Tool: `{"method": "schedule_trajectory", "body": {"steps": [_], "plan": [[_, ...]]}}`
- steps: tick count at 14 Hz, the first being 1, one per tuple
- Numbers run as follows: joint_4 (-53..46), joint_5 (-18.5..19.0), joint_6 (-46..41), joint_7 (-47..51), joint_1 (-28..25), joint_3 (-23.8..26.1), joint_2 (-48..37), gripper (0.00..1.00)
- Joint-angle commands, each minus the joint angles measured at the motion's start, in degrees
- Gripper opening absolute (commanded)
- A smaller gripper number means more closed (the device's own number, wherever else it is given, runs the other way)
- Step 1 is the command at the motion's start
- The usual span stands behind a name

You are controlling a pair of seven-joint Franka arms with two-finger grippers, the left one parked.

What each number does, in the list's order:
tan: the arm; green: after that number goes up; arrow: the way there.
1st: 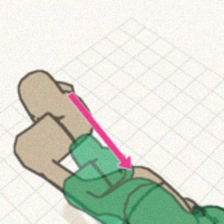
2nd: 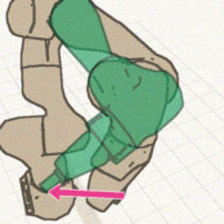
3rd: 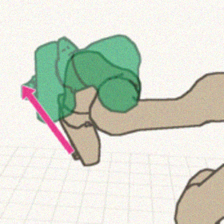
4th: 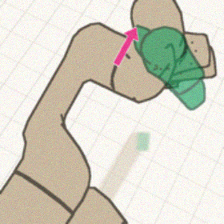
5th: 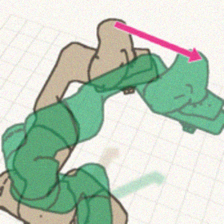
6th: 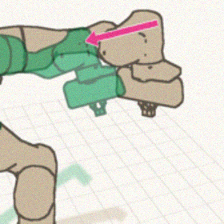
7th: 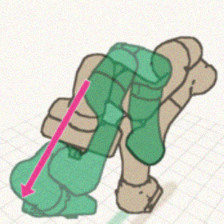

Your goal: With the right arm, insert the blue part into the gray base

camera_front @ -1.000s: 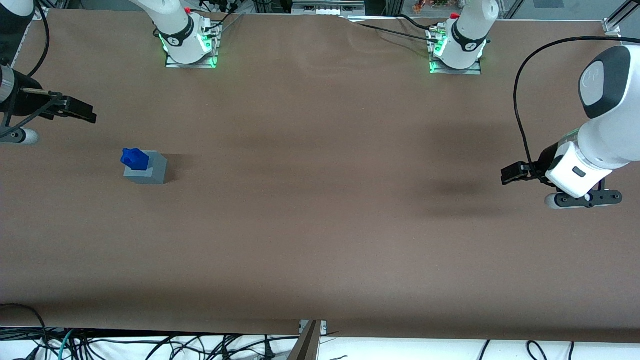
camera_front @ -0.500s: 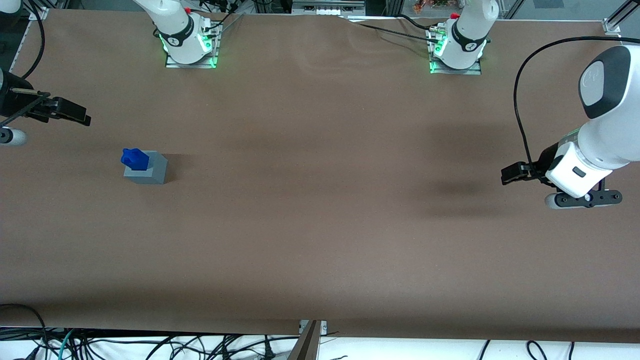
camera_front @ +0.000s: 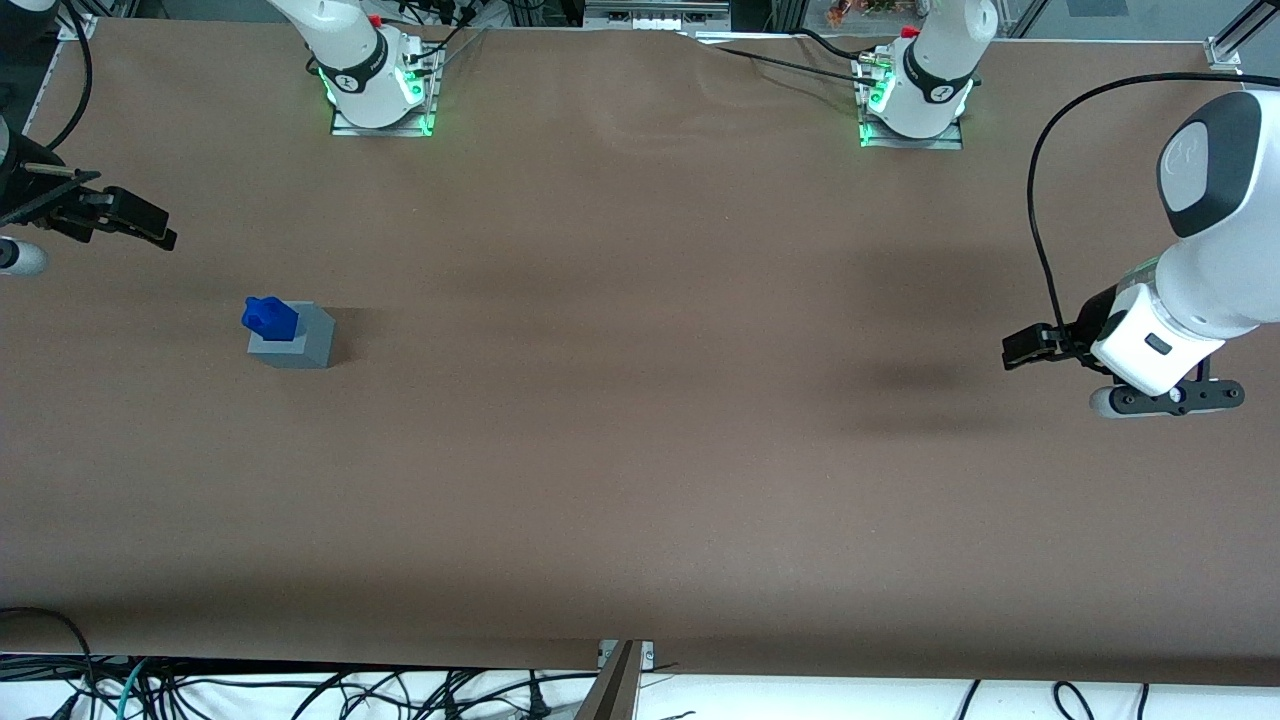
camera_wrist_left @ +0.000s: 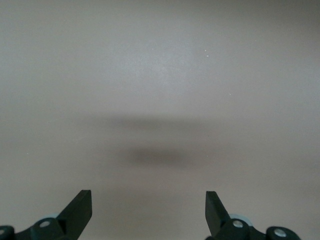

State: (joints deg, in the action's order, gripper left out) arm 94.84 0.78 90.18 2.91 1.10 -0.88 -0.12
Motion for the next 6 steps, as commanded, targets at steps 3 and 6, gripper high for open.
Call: {"method": "schedule_trajectory", "body": {"steps": [3, 6], "plan": [[1.14, 0.71, 1.31, 0.43, 0.84, 0.97, -0.76, 0.99], [0.44, 0.54, 0.87, 0.26, 0.84, 0.97, -0.15, 0.99]]}}
